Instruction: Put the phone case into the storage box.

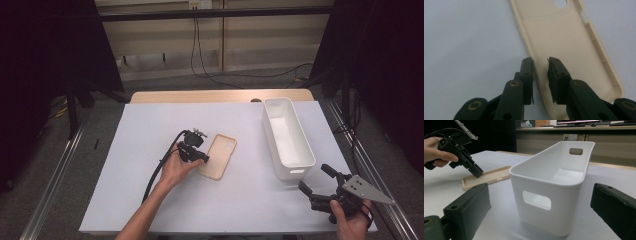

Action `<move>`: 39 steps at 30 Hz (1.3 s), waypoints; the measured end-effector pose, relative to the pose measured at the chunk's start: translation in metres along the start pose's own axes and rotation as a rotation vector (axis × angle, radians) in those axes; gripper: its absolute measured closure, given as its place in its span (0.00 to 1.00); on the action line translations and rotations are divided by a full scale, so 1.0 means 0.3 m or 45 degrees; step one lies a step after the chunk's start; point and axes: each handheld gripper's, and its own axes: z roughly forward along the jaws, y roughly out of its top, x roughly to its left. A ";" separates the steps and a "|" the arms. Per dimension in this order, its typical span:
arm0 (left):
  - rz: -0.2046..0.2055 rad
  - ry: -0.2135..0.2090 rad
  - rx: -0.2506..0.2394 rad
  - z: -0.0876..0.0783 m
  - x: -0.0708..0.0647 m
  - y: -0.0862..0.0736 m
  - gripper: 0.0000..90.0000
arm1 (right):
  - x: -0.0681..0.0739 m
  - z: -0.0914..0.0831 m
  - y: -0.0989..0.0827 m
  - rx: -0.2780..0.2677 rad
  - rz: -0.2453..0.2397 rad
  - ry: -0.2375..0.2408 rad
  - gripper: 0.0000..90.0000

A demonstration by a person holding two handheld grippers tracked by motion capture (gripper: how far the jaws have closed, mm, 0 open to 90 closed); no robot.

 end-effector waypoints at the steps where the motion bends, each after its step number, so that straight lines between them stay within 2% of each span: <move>1: -0.001 0.002 0.000 0.000 0.000 0.000 0.84 | 0.000 0.000 0.000 -0.001 0.000 -0.001 0.02; 8: -0.023 -0.012 0.000 -0.001 0.010 0.000 0.88 | 0.001 0.002 -0.001 0.006 -0.007 0.001 0.02; 14: -0.033 0.016 0.006 -0.001 0.003 0.004 0.92 | 0.000 0.000 0.000 -0.007 0.002 0.008 0.02; 18: -0.026 0.020 0.003 -0.001 0.001 0.004 0.93 | 0.003 0.002 0.001 -0.006 0.010 0.009 0.02; 23: 0.014 0.054 0.007 -0.002 -0.009 0.004 0.96 | 0.003 0.002 0.001 -0.005 0.009 0.006 0.02; 26: -0.003 0.061 -0.018 -0.002 -0.009 -0.003 0.96 | 0.001 0.001 0.000 -0.002 0.003 0.009 0.02; 32: 0.017 0.085 -0.021 -0.002 -0.019 -0.003 0.96 | 0.000 0.003 0.000 0.003 -0.009 0.016 0.02; 36: 0.021 0.068 -0.018 -0.002 -0.014 -0.003 0.97 | 0.002 0.002 0.000 -0.003 0.009 0.013 0.02; 39: 0.015 0.051 -0.026 -0.002 -0.007 -0.004 0.97 | -0.002 0.000 -0.001 0.002 -0.008 0.013 0.02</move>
